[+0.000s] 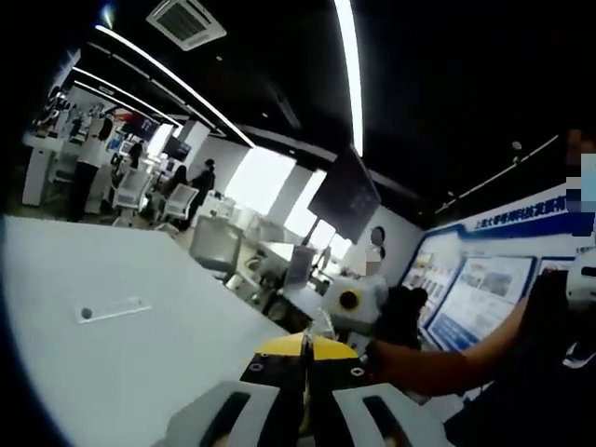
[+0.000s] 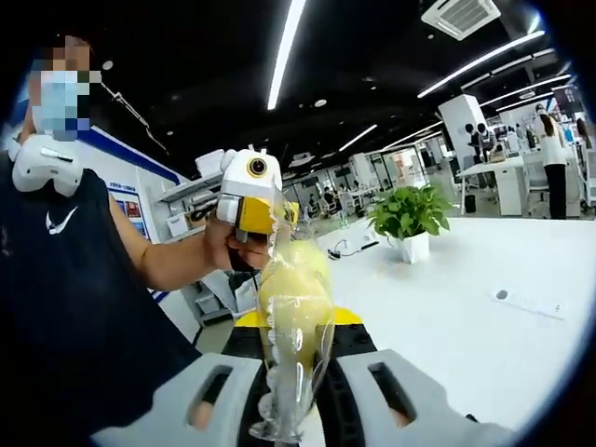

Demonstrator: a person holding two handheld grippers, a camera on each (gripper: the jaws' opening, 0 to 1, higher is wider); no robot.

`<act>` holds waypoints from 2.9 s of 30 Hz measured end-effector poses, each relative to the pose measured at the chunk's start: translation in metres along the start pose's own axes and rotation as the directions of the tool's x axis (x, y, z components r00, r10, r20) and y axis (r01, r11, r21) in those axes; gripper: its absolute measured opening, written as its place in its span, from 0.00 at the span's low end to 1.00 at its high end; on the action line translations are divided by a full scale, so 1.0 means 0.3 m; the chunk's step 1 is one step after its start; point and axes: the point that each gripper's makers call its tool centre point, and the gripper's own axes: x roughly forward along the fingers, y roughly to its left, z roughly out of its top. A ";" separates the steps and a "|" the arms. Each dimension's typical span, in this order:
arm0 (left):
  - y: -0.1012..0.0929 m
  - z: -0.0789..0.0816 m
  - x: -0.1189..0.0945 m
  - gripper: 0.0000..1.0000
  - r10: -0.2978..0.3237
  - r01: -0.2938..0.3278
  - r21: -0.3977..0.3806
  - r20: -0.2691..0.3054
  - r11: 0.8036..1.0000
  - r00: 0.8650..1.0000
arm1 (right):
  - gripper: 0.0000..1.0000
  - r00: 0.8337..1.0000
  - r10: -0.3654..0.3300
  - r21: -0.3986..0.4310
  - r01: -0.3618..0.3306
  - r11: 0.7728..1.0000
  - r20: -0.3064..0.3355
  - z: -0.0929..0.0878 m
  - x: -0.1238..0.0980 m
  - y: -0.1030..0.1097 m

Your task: Compare the silicone blocks by pressing each to a similar depth, holding the contact briefly, and releasing to observe deformation and rebound differences across the visible hardness samples.

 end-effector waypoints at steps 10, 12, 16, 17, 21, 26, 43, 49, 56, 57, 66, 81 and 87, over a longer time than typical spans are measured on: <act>-0.005 -0.028 -0.004 0.00 0.015 -0.014 0.063 -0.008 0.998 1.000 | 0.04 1.000 0.001 -0.012 -0.002 1.000 -0.020 -0.030 -0.007 0.019; -0.015 -0.038 -0.002 0.00 0.013 -0.012 0.074 -0.014 0.997 1.000 | 0.04 0.999 0.006 -0.011 -0.006 1.000 -0.031 -0.037 -0.013 0.023; -0.033 -0.053 -0.001 0.00 0.026 -0.024 0.098 -0.016 0.995 1.000 | 0.03 0.999 0.009 -0.012 -0.009 1.000 -0.041 -0.047 -0.024 0.033; -0.034 -0.056 0.002 0.00 0.031 -0.029 0.104 -0.018 0.994 0.999 | 0.03 0.999 0.009 -0.007 -0.009 1.000 -0.046 -0.051 -0.026 0.036; -0.032 -0.056 0.007 0.00 0.044 -0.042 0.134 -0.010 0.990 0.999 | 0.03 0.999 0.002 -0.002 -0.002 1.000 -0.054 -0.053 -0.034 0.035; -0.029 -0.049 0.011 0.00 0.045 -0.046 0.148 0.010 0.988 0.999 | 0.03 0.999 -0.005 0.001 0.005 1.000 -0.053 -0.048 -0.039 0.032; -0.028 -0.089 0.017 0.00 0.074 -0.064 0.241 -0.031 0.968 0.997 | 0.03 0.996 -0.010 0.010 0.011 1.000 -0.093 -0.089 -0.044 0.022; -0.029 -0.076 0.023 0.00 0.090 -0.084 0.200 -0.020 0.976 0.996 | 0.05 0.997 -0.005 0.023 0.006 1.000 -0.074 -0.077 -0.053 0.018; -0.053 -0.060 0.044 0.00 0.101 -0.090 0.251 -0.028 0.964 0.995 | 0.08 1.000 -0.002 0.018 0.002 1.000 -0.004 -0.063 -0.064 0.019; -0.052 -0.060 0.045 0.00 0.100 -0.089 0.248 -0.030 0.965 0.995 | 0.07 1.000 -0.004 0.005 0.004 1.000 -0.001 -0.061 -0.066 0.019; -0.059 -0.060 0.060 0.00 0.087 -0.077 0.232 -0.033 0.970 0.996 | 0.05 1.000 -0.024 -0.091 0.023 0.996 -0.005 -0.052 -0.082 0.004; -0.088 -0.020 0.072 0.00 0.085 -0.085 0.219 0.013 0.972 0.996 | 0.24 0.994 -0.067 -0.122 0.077 0.989 0.082 -0.003 -0.103 -0.012; -0.076 -0.018 0.072 0.00 0.097 -0.098 0.214 0.016 0.972 0.995 | 0.41 0.987 -0.121 -0.120 0.134 0.984 0.109 0.010 -0.140 -0.046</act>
